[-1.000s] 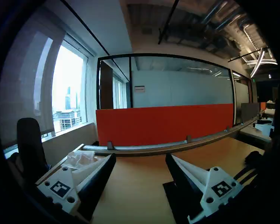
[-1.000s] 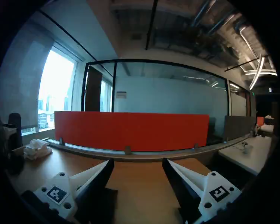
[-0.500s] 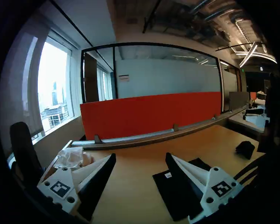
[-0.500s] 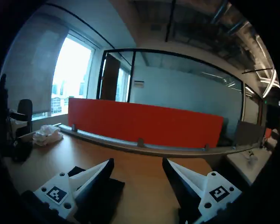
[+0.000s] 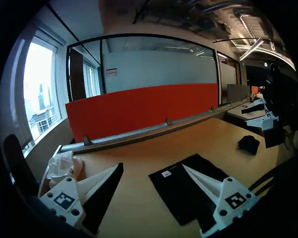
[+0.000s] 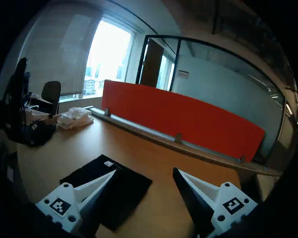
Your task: Fold towel
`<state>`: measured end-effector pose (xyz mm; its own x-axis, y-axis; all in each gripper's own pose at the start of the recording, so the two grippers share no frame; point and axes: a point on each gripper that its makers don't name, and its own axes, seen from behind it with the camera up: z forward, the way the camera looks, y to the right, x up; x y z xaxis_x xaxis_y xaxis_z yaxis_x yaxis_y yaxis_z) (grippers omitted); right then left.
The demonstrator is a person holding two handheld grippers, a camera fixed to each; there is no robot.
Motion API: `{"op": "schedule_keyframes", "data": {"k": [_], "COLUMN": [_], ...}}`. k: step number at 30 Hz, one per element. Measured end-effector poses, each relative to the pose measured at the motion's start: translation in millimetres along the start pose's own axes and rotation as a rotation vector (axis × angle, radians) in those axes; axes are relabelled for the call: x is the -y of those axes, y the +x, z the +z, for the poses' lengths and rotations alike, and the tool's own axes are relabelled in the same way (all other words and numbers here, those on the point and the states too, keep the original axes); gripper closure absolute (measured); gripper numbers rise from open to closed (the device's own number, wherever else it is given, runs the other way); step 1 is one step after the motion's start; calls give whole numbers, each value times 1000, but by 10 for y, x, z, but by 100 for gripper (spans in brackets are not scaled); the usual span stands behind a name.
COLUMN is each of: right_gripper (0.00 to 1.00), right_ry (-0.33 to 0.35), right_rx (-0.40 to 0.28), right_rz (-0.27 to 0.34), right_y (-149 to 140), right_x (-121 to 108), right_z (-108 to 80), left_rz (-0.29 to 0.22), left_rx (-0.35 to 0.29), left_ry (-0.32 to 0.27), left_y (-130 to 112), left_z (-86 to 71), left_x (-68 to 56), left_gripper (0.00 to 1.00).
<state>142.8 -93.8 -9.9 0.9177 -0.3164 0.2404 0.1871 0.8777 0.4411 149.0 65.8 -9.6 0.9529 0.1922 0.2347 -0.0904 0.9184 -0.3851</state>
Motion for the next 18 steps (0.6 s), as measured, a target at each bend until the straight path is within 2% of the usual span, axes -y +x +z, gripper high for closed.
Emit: {"op": "schedule_keyframes", "data": {"k": [9, 18], "right_gripper": [0, 0], "right_ry": [69, 109], "right_rx": [57, 109], "right_rz": [-19, -27], "right_y": [-203, -530], "right_x": [169, 319], "right_z": [93, 181], "left_rz": [14, 43], "left_rx": [63, 123], "left_ry": [-50, -90], "left_y": [-295, -664], "left_z": [83, 185], "left_x": [-100, -290], "left_gripper": [1, 1]}}
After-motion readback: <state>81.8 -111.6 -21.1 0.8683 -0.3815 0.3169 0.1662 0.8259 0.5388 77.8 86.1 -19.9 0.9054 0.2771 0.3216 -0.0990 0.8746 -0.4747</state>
